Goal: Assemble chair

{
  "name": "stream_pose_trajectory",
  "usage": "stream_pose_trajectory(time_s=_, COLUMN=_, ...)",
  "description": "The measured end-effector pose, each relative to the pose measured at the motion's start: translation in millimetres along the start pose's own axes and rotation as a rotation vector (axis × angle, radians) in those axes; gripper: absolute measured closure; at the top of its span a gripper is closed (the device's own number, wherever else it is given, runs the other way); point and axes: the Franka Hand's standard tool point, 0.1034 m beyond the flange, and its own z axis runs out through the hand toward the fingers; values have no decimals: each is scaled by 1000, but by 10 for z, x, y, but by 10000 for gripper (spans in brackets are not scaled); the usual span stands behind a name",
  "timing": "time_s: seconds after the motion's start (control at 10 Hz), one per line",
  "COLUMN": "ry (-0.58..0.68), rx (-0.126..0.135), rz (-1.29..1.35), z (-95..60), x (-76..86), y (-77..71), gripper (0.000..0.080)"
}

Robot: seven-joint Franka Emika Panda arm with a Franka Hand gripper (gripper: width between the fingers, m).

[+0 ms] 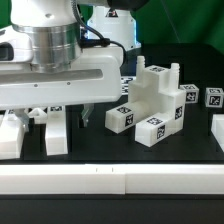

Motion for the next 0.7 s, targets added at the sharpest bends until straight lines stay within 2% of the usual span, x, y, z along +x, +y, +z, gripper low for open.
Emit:
stream_pose_trajectory(time_s=0.3, ry=-16, rx=-1, rz=2, z=118, x=-59, y=7, gripper=150)
stream_pose_trajectory(time_s=0.7, ry=-21, rx=-1, rz=1, z=153, x=-95, y=-13, gripper=150)
